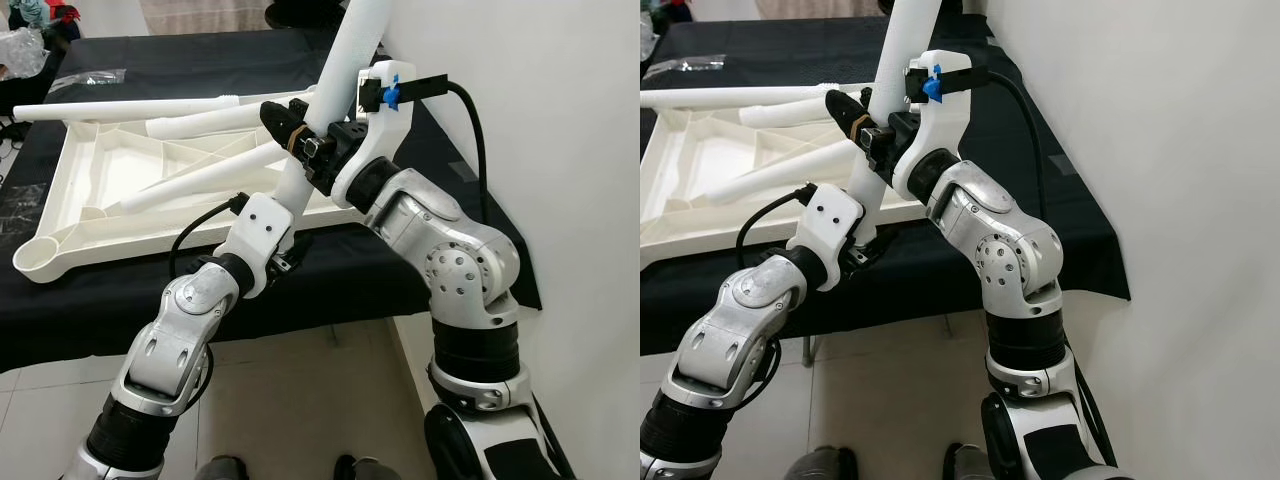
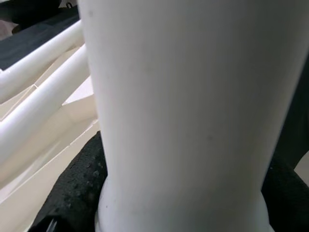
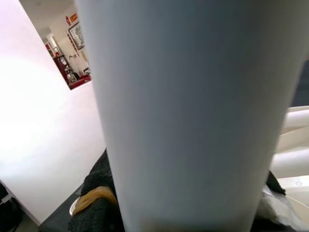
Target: Building children table
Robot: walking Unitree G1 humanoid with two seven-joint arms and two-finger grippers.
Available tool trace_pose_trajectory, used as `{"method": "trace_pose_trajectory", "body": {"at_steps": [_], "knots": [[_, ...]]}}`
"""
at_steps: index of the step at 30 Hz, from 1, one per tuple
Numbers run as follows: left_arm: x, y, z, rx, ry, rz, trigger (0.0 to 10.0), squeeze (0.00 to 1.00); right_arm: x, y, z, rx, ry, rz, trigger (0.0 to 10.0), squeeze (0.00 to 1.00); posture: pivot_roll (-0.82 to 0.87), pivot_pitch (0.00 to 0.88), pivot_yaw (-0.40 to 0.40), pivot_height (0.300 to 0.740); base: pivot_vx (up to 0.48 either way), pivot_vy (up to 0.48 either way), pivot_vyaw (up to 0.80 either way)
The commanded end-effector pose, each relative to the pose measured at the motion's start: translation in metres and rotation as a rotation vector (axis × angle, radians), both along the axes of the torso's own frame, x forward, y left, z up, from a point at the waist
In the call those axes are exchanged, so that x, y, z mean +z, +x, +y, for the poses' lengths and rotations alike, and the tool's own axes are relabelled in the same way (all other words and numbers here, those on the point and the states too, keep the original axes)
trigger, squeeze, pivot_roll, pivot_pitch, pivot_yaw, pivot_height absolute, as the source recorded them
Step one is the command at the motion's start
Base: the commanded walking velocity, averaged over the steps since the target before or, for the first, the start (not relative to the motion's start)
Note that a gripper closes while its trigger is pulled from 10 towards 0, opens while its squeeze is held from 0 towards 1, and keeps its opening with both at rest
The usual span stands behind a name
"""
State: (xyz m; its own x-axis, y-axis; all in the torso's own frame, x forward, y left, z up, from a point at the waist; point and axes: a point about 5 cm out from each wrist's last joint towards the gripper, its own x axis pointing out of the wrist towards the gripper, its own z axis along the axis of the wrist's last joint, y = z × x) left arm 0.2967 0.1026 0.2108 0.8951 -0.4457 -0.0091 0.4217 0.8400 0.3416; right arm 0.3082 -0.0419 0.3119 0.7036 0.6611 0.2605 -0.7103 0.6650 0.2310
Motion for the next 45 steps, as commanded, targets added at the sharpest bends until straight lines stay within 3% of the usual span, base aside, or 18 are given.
{"method": "trace_pose_trajectory", "body": {"at_steps": [1, 11, 12, 19, 23, 26, 27, 28, 29, 33, 37, 45], "knots": [[-0.004, 0.002, 0.006, 0.041, 0.016, 0.009, 10.0, 0.0, 0.006, -0.004, 0.003, 0.031, 0.008, -0.032, 10.0, 1.0, -0.01, 0.089, -0.03, 0.74, 0.0, 0.0, 0.0], [-0.004, -0.003, 0.019, -0.003, 0.054, 0.008, 10.0, 0.0, 0.002, -0.002, -0.001, 0.025, -0.013, -0.082, 10.0, 1.0, 0.0, 0.086, -0.034, 0.74, 0.0, 0.0, 0.0], [-0.004, -0.004, 0.021, -0.016, 0.059, 0.012, 10.0, 0.0, 0.002, -0.002, -0.002, 0.028, -0.016, -0.098, 10.0, 0.0, 0.0, 0.089, -0.033, 0.74, 0.0, 0.0, 0.0], [-0.001, -0.009, 0.02, -0.129, 0.018, 0.065, 10.0, 0.0, -0.013, 0.009, -0.02, 0.025, -0.07, -0.145, 10.0, 0.0, 0.01, 0.094, -0.037, 0.74, 0.0, 0.0, 0.0], [-0.005, -0.014, 0.015, -0.172, 0.021, 0.077, 10.0, 0.0, -0.019, 0.006, -0.024, 0.129, -0.026, -0.15, 10.0, 0.0, 0.02, 0.097, -0.042, 0.74, 0.0, 0.0, 0.0], [-0.007, -0.019, 0.011, -0.211, -0.016, 0.106, 10.0, 0.0, -0.02, 0.002, -0.024, 0.225, 0.012, -0.135, 10.0, 0.0, 0.01, 0.1, -0.032, 0.74, 0.0, 0.0, 0.0], [-0.01, -0.028, 0.007, -0.286, -0.057, 0.155, 10.0, 0.0, -0.021, -0.007, -0.023, 0.385, 0.028, -0.135, 10.0, 0.0, 0.02, 0.099, -0.034, 0.74, 0.0, 0.0, 0.0], [-0.011, -0.032, 0.006, -0.317, -0.066, 0.172, 10.0, 0.0, -0.022, -0.011, -0.024, 0.459, 0.035, -0.135, 10.0, 0.0, 0.02, 0.099, -0.034, 0.74, 0.0, 0.0, 0.0], [-0.011, -0.032, 0.006, -0.317, -0.066, 0.172, 10.0, 0.0, -0.022, -0.011, -0.024, 0.459, 0.035, -0.135, 10.0, 0.0, 0.02, 0.099, -0.034, 0.74, 0.0, 0.0, 0.0], [-0.014, -0.04, 0.007, -0.378, -0.066, 0.209, 10.0, 0.0, -0.024, -0.022, -0.028, 0.647, 0.039, -0.138, 10.0, 0.0, 0.02, 0.11, -0.029, 0.74, 0.0, 0.0, 0.0], [-0.018, -0.047, 0.008, -0.415, -0.093, 0.259, 10.0, 0.0, -0.031, -0.032, -0.031, 0.777, -0.02, -0.168, 10.0, 0.0, 0.02, 0.115, -0.03, 0.74, 0.0, 0.0, 0.0], [-0.021, -0.052, 0.006, -0.451, -0.111, 0.286, 10.0, 0.0, -0.034, -0.029, -0.029, 0.781, -0.057, -0.169, 10.0, 0.0, 0.02, 0.12, -0.03, 0.74, 0.0, 0.0, 0.0]]}}
